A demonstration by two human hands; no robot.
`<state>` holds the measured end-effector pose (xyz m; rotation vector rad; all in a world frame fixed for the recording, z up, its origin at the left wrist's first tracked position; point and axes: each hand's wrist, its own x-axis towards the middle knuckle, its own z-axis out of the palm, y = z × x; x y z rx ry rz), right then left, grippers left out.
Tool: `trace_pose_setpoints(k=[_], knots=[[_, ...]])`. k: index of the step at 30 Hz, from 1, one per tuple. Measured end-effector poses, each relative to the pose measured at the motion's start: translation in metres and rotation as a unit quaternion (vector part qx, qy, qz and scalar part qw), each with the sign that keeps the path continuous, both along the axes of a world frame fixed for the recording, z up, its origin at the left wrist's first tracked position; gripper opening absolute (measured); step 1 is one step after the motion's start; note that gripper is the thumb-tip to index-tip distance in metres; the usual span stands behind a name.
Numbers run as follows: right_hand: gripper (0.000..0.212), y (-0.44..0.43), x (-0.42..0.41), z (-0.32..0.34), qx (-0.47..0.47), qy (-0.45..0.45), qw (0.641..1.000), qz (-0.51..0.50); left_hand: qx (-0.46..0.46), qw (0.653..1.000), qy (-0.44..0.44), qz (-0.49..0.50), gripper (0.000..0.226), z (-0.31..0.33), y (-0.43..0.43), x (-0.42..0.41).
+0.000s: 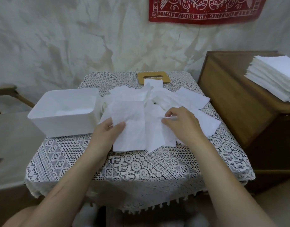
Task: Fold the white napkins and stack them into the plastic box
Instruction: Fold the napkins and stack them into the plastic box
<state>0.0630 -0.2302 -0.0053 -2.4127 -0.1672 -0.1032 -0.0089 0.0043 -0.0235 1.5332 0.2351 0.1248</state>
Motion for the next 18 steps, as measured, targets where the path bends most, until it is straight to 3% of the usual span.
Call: trace_pose_setpoints(k=[4, 7, 9, 12, 16, 18], knots=[[0.014, -0.016, -0.004, 0.008, 0.238, 0.013, 0.971, -0.022, -0.017, 1.000, 0.007, 0.006, 0.020, -0.001, 0.000, 0.000], [0.012, -0.023, -0.006, 0.006, 0.299, 0.055, 0.950, -0.073, -0.018, 1.000, 0.008, 0.005, 0.020, -0.001, -0.001, 0.000], [0.012, -0.027, -0.008, 0.000, 0.277, 0.103, 0.953, -0.071, -0.021, 1.000, 0.008, 0.004, 0.021, -0.001, -0.002, 0.000], [0.011, -0.033, -0.012, -0.009, 0.162, 0.144, 0.976, -0.012, -0.024, 1.000, 0.013, 0.006, 0.022, 0.001, -0.002, 0.002], [0.006, -0.041, -0.013, 0.003, 0.015, 0.094, 0.995, 0.011, -0.026, 1.000, 0.016, 0.008, 0.021, 0.001, -0.005, 0.003], [0.010, -0.039, -0.010, 0.008, 0.014, 0.075, 0.997, 0.018, -0.026, 1.000, 0.014, 0.004, 0.020, 0.001, -0.007, 0.002]])
